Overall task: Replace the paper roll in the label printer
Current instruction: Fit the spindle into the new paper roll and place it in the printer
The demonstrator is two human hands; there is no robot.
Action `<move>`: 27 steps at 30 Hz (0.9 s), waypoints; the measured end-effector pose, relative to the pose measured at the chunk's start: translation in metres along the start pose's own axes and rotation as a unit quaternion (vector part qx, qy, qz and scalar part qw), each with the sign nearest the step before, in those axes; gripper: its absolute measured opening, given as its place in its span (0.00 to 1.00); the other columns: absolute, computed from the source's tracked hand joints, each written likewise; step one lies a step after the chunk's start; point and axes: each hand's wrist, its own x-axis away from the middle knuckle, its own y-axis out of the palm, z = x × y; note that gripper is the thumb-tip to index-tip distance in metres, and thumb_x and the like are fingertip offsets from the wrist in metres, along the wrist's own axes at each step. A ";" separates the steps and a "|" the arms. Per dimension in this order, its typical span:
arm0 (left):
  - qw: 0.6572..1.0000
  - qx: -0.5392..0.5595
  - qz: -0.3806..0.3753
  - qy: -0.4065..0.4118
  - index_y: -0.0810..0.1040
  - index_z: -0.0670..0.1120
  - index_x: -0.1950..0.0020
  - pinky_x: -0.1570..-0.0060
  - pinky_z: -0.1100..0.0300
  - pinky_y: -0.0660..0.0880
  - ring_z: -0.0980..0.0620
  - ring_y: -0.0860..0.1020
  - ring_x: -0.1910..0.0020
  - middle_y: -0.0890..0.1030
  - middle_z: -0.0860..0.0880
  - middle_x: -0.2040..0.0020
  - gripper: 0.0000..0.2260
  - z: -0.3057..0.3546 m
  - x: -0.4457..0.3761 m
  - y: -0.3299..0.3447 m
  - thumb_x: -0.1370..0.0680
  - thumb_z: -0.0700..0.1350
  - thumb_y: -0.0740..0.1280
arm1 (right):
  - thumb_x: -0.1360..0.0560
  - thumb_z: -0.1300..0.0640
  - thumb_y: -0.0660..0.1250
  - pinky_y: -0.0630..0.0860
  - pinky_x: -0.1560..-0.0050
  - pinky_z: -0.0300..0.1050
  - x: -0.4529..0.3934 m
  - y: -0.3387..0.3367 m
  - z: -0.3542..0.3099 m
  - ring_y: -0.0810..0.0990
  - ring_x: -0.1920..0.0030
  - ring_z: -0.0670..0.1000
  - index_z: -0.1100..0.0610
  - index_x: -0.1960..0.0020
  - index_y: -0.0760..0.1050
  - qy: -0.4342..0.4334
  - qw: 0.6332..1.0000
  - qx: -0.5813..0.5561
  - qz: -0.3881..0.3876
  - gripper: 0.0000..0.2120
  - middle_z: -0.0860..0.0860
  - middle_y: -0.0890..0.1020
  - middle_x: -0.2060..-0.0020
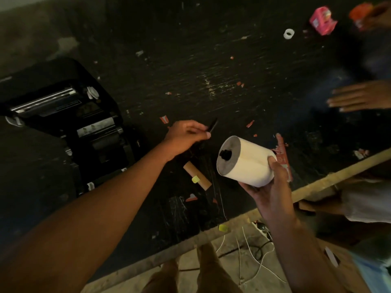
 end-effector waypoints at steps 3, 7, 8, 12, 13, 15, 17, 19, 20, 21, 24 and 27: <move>0.987 0.147 -0.069 -0.018 0.86 0.60 0.46 0.42 0.53 0.78 0.56 0.85 0.44 0.88 0.54 0.44 0.10 0.010 0.037 -0.017 0.25 0.49 0.77 | 0.45 0.39 0.85 0.85 0.49 0.62 0.005 0.013 0.003 0.82 0.35 0.61 0.44 0.33 0.76 0.014 1.000 -0.012 0.012 0.42 0.55 0.81 0.34; 0.980 0.184 -0.069 0.016 0.86 0.59 0.42 0.50 0.65 0.82 0.57 0.84 0.41 0.87 0.55 0.42 0.12 0.004 0.089 -0.024 0.23 0.46 0.76 | 0.39 0.43 0.83 0.85 0.50 0.62 0.018 0.036 0.009 0.80 0.34 0.62 0.47 0.32 0.76 0.032 0.999 -0.012 -0.009 0.37 0.56 0.79 0.32; 0.982 0.182 -0.054 0.024 0.85 0.57 0.41 0.50 0.66 0.81 0.58 0.84 0.42 0.87 0.56 0.42 0.13 0.001 0.099 -0.024 0.23 0.45 0.76 | 0.38 0.43 0.82 0.85 0.50 0.63 0.021 0.042 0.012 0.79 0.34 0.62 0.48 0.32 0.75 0.036 0.999 -0.011 -0.012 0.37 0.56 0.78 0.32; 0.986 0.145 0.032 0.069 0.85 0.47 0.39 0.47 0.68 0.79 0.57 0.85 0.44 0.88 0.51 0.45 0.14 -0.009 0.129 -0.030 0.24 0.39 0.77 | 0.35 0.45 0.80 0.86 0.52 0.61 0.037 0.063 0.024 0.78 0.34 0.61 0.49 0.29 0.73 0.040 0.998 0.010 -0.038 0.36 0.56 0.77 0.32; 0.987 0.133 0.049 0.079 0.85 0.46 0.39 0.48 0.68 0.79 0.57 0.86 0.45 0.88 0.51 0.46 0.14 -0.012 0.137 -0.032 0.24 0.38 0.77 | 0.35 0.44 0.80 0.86 0.53 0.61 0.041 0.067 0.029 0.78 0.33 0.61 0.49 0.30 0.74 0.040 0.998 0.018 -0.048 0.36 0.56 0.77 0.32; 0.985 0.127 0.080 0.082 0.85 0.43 0.39 0.49 0.68 0.79 0.58 0.86 0.47 0.88 0.52 0.47 0.14 -0.017 0.151 -0.038 0.25 0.37 0.76 | 0.37 0.43 0.80 0.86 0.51 0.63 0.049 0.075 0.037 0.78 0.33 0.62 0.49 0.33 0.75 0.038 0.997 0.038 -0.055 0.34 0.56 0.76 0.32; 0.983 0.117 0.116 0.077 0.86 0.42 0.39 0.49 0.66 0.80 0.58 0.86 0.47 0.88 0.51 0.47 0.14 -0.023 0.165 -0.043 0.25 0.37 0.77 | 0.35 0.43 0.81 0.85 0.47 0.65 0.055 0.083 0.047 0.77 0.33 0.61 0.48 0.37 0.77 0.029 0.996 0.066 -0.054 0.29 0.55 0.75 0.32; 0.982 0.092 0.147 0.074 0.86 0.44 0.39 0.48 0.64 0.82 0.58 0.86 0.48 0.88 0.51 0.47 0.14 -0.029 0.178 -0.049 0.25 0.40 0.77 | 0.31 0.45 0.80 0.86 0.50 0.62 0.063 0.091 0.055 0.77 0.34 0.59 0.44 0.47 0.81 0.021 0.994 0.088 -0.056 0.15 0.54 0.76 0.33; 0.980 0.088 0.161 0.073 0.86 0.45 0.39 0.48 0.64 0.82 0.59 0.86 0.48 0.88 0.51 0.47 0.14 -0.032 0.185 -0.053 0.25 0.41 0.77 | 0.30 0.45 0.80 0.86 0.53 0.60 0.068 0.096 0.058 0.78 0.35 0.59 0.42 0.53 0.83 0.021 0.994 0.093 -0.060 0.09 0.54 0.77 0.34; 0.979 0.083 0.172 0.073 0.86 0.45 0.39 0.47 0.65 0.82 0.59 0.86 0.48 0.88 0.52 0.47 0.14 -0.035 0.191 -0.056 0.25 0.41 0.77 | 0.31 0.45 0.80 0.86 0.55 0.59 0.072 0.100 0.061 0.79 0.36 0.58 0.41 0.58 0.83 0.021 0.993 0.097 -0.066 0.06 0.54 0.77 0.36; 0.979 0.047 0.181 0.075 0.86 0.48 0.37 0.46 0.66 0.81 0.61 0.85 0.47 0.88 0.53 0.46 0.15 -0.044 0.207 -0.067 0.24 0.43 0.77 | 0.41 0.42 0.83 0.87 0.58 0.57 0.083 0.112 0.070 0.79 0.37 0.58 0.44 0.56 0.83 0.021 0.989 0.124 -0.082 0.17 0.53 0.78 0.37; 0.981 0.038 0.178 0.065 0.84 0.50 0.35 0.43 0.66 0.80 0.62 0.84 0.45 0.87 0.54 0.44 0.15 -0.051 0.224 -0.079 0.22 0.46 0.75 | 0.44 0.40 0.83 0.86 0.52 0.62 0.094 0.125 0.079 0.79 0.37 0.59 0.48 0.49 0.81 0.025 0.985 0.146 -0.087 0.27 0.53 0.77 0.36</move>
